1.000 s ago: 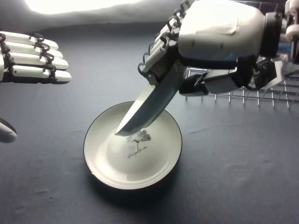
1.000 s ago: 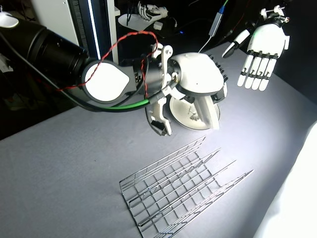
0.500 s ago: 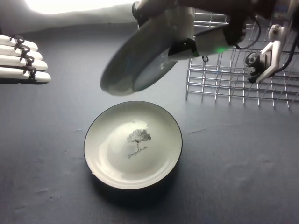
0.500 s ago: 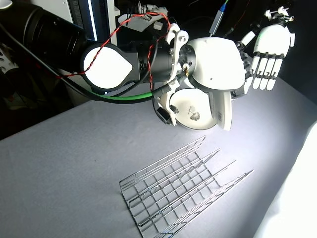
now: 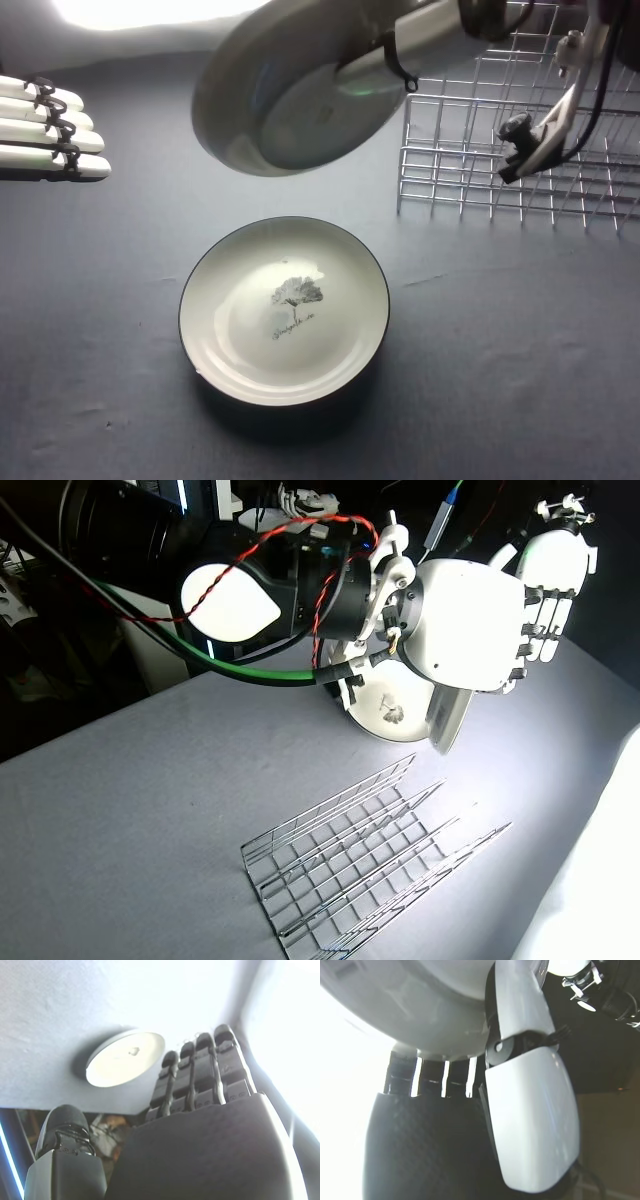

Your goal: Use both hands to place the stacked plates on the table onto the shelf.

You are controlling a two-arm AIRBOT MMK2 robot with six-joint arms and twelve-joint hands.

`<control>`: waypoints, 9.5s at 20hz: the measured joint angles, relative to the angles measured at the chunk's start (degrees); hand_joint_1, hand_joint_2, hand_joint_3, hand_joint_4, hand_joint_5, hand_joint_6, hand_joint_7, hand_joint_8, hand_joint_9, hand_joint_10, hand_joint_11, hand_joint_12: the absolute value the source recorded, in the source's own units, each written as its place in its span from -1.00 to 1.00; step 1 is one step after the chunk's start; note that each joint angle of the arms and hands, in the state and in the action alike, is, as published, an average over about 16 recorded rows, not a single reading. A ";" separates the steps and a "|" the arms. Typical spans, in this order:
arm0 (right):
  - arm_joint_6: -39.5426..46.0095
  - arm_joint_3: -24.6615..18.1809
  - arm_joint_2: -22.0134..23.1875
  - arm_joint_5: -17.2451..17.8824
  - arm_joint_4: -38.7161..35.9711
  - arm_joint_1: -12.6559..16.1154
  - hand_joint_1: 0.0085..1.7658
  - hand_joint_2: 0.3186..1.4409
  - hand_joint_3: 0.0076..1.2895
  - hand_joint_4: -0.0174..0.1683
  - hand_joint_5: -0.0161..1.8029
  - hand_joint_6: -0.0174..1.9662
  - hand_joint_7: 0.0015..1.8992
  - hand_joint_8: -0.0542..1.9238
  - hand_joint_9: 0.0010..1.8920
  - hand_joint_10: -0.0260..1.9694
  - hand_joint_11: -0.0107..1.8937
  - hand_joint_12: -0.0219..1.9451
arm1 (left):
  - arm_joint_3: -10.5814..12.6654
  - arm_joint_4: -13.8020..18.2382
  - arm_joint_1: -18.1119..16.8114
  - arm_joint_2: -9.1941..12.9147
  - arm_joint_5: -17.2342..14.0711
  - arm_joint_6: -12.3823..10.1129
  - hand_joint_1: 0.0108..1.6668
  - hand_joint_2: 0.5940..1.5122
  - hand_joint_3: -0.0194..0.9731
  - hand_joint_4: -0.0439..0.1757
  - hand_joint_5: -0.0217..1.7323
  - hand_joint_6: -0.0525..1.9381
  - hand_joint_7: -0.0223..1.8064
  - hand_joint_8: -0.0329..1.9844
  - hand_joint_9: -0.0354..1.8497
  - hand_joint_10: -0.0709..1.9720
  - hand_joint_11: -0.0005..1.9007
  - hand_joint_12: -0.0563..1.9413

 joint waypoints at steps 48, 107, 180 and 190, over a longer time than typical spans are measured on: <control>-0.85 5.93 11.23 -1.15 18.46 -7.05 0.68 0.26 -1.00 -0.90 -0.08 0.13 -0.09 0.00 -0.12 0.21 -0.10 0.61 | -9.13 2.45 2.40 -2.34 0.81 -3.33 -0.99 0.08 -0.94 -0.62 -0.95 -0.93 -0.96 -0.97 -0.94 -0.93 -0.98 -0.93; -0.35 -1.21 3.68 16.23 -62.86 -16.52 0.14 -0.16 -0.98 -0.78 -0.96 -0.96 -0.98 -0.94 -0.98 -0.97 -0.97 -0.98 | -8.70 -0.91 16.32 -9.92 10.60 -4.61 -0.99 0.03 -0.94 -0.73 -0.99 -0.98 -0.96 -0.97 -0.95 -0.94 -0.99 -0.97; -0.74 -4.65 2.02 10.30 -26.77 -8.82 0.56 0.23 -0.99 -0.84 0.04 0.04 0.07 -0.09 0.04 0.16 -0.04 0.43 | -10.52 5.12 -1.79 5.31 4.63 -6.19 -1.00 0.02 -0.94 -0.58 -0.95 -0.94 -0.96 -0.97 -0.94 -0.93 -0.98 -0.93; -0.72 -5.70 2.39 4.60 -3.20 -4.74 0.56 0.23 -0.99 -0.84 0.06 -0.02 0.11 -0.16 0.05 0.17 -0.06 0.48 | -8.74 5.93 -2.60 4.45 4.51 -7.27 -1.00 0.01 -0.94 -0.59 -0.95 -0.94 -0.96 -0.97 -0.94 -0.93 -0.98 -0.93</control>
